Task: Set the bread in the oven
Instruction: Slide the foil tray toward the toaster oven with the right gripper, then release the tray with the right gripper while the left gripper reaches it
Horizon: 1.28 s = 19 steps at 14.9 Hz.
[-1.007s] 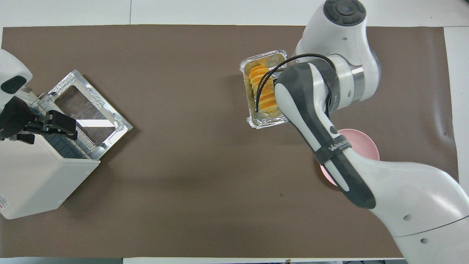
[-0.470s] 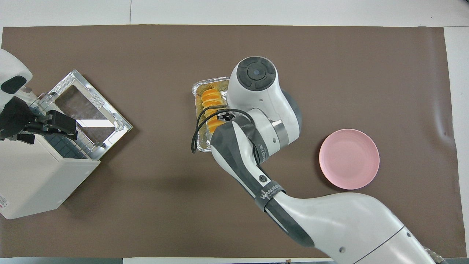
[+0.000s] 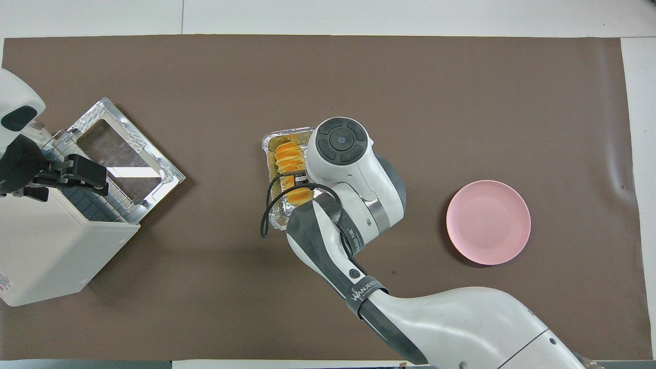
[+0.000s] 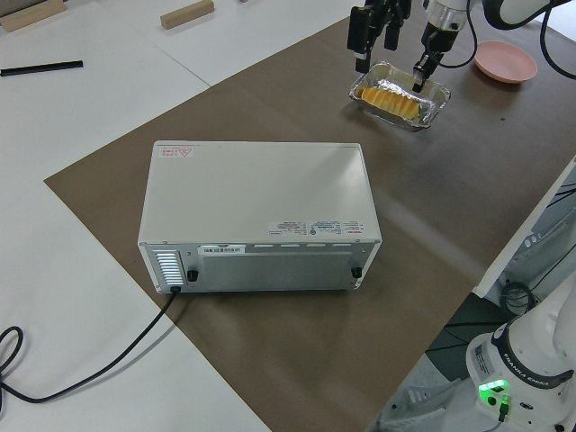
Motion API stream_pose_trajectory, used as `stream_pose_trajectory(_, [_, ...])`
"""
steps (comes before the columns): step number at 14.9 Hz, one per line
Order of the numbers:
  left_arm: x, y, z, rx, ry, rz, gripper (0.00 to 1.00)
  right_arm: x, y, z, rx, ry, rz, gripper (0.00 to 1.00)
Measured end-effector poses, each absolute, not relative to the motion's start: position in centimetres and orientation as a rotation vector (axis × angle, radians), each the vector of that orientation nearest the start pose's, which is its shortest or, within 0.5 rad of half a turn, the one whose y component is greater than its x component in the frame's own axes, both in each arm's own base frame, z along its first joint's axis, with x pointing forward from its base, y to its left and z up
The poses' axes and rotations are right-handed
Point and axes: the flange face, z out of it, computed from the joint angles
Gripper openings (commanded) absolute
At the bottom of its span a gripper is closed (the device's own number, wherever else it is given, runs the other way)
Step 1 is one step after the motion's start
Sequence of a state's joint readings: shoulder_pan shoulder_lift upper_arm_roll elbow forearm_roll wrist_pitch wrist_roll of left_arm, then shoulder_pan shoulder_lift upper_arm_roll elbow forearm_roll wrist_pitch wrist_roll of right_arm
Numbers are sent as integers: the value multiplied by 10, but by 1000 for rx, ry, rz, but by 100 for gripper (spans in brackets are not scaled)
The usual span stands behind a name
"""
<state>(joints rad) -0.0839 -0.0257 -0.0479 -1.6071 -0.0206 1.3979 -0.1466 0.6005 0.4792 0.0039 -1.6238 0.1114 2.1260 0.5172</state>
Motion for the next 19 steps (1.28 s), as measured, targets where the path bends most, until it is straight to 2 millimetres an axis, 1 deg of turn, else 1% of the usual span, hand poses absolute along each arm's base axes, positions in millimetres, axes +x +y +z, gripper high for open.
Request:
stream_pose_trajectory(2, [521,-72,608,-3122,-21,289,100,560,390,351,-3044,37,45,100])
stream_pose_trajectory(4, [521,-72,608,-3122,-21,289,100,559,390,356,-3042,80,44,100])
stream_pose_trajectory(5, [521,-72,608,-3122,-21,289,100,560,387,361,-3043,93,47,100])
stream_pose_trajectory(6, [521,-72,608,-3122,-20,289,100,562,379,369,-3048,108,59,100])
stream_pose_trajectory(7, [521,-73,608,-3122,-17,289,100,567,368,380,-3051,134,69,100])
stream_pose_trajectory(8, [521,-74,608,-3122,-14,287,100,575,352,394,-3049,166,69,100])
stream_pose_trajectory(10, [523,-80,610,-3128,3,249,100,591,313,417,-3042,185,53,100])
stream_pose_trajectory(11, [526,-89,612,-3135,22,195,100,600,289,425,-3042,158,48,100])
stream_pose_trajectory(12, [529,-105,614,-3144,38,127,100,610,262,432,-3044,115,44,100])
stream_pose_trajectory(13, [529,-126,615,-3149,47,79,100,618,235,437,-3045,66,37,100])
stream_pose_trajectory(14, [527,-153,613,-3153,68,51,100,627,205,442,-3044,21,26,100])
stream_pose_trajectory(15, [524,-184,607,-3155,92,34,100,634,179,447,-3042,-7,12,100])
stream_pose_trajectory(16, [522,-217,597,-3156,109,31,100,639,154,453,-3041,-16,-6,100])
stream_pose_trajectory(17, [521,-250,581,-3154,122,46,100,643,129,458,-3040,-14,-25,100])
stream_pose_trajectory(19, [527,-319,539,-3154,138,70,100,648,80,472,-3041,-11,-59,100])
